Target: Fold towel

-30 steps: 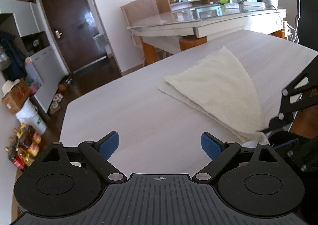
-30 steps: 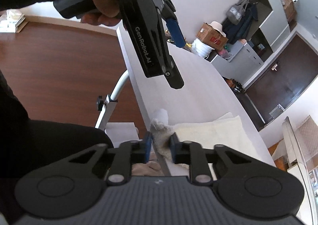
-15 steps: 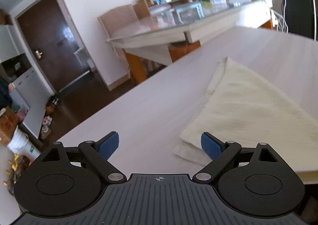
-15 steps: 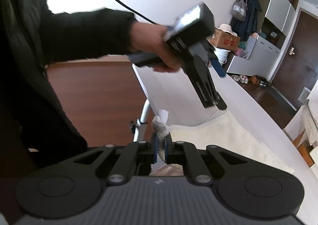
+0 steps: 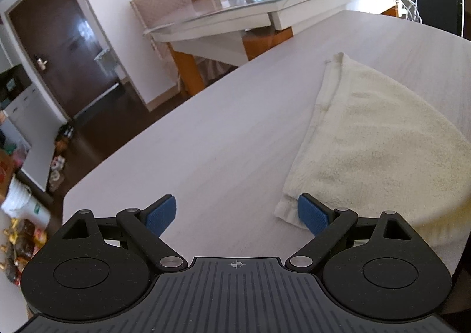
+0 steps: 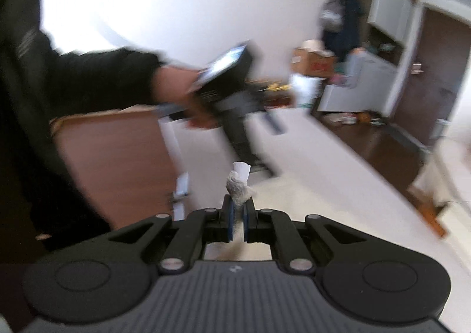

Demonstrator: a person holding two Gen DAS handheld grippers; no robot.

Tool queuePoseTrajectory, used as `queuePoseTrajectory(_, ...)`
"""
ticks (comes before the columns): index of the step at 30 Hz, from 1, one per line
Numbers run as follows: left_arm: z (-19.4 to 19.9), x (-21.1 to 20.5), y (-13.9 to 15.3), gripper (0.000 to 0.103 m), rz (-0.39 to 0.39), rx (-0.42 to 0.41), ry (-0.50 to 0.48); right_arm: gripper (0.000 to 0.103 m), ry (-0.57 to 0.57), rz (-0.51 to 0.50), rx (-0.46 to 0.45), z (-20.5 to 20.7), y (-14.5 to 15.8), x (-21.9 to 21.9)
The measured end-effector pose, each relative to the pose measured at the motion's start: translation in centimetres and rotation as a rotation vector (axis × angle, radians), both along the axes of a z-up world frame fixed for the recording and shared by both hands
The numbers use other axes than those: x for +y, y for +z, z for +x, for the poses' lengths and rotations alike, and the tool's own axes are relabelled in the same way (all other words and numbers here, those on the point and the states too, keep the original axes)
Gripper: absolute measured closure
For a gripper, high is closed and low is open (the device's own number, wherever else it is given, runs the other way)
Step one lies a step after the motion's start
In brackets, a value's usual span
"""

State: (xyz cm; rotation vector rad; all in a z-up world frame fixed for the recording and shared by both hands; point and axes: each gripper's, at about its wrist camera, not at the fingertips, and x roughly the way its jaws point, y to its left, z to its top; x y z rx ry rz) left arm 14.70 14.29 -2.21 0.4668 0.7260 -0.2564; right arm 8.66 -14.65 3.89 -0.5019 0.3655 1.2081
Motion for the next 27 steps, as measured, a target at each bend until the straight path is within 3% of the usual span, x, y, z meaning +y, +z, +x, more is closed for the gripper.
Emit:
queuePoseTrajectory(5, 0.3, 0.7, 0.5, 0.011, -0.048, -0.006, 0.035, 0.096, -0.106, 0.058, 0.0, 6.0, 1.6, -1.2)
queuePoseTrajectory(7, 0.1, 1.8, 1.7, 0.012, -0.124, -0.052, 0.087, 0.096, -0.137, 0.082, 0.034, 8.2, 1.6, -1.5)
queuePoseTrajectory(10, 0.0, 2.9, 3.1, 0.011, -0.165, -0.116, 0.134, 0.096, -0.185, 0.115, 0.095, 11.4, 1.2, -2.0)
queuePoseTrajectory(17, 0.2, 0.3, 1.6, 0.01, -0.085, -0.093, 0.066, 0.096, -0.275, 0.123, 0.243, 16.4, -2.1, -2.9)
queuePoseTrajectory(21, 0.4, -1.3, 1.3, 0.01, -0.11, -0.113, 0.016, 0.095, -0.326, 0.126, 0.33, 19.1, -4.1, -3.5)
queuePoseTrajectory(24, 1.1, -2.1, 0.9, 0.01, -0.116, -0.107, -0.004, 0.079, -0.363, 0.129, 0.396, 21.1, -5.6, -3.9)
queuePoseTrajectory(26, 1.6, -2.5, 0.3, 0.01, -0.089, -0.092, -0.004, 0.064, -0.389, 0.13, 0.44, 22.5, -6.6, -4.1)
queuePoseTrajectory(27, 1.8, -2.7, -0.1, 0.01, -0.071, -0.084, -0.003, 0.061, -0.397, 0.134, 0.46, 23.0, -6.9, -4.3)
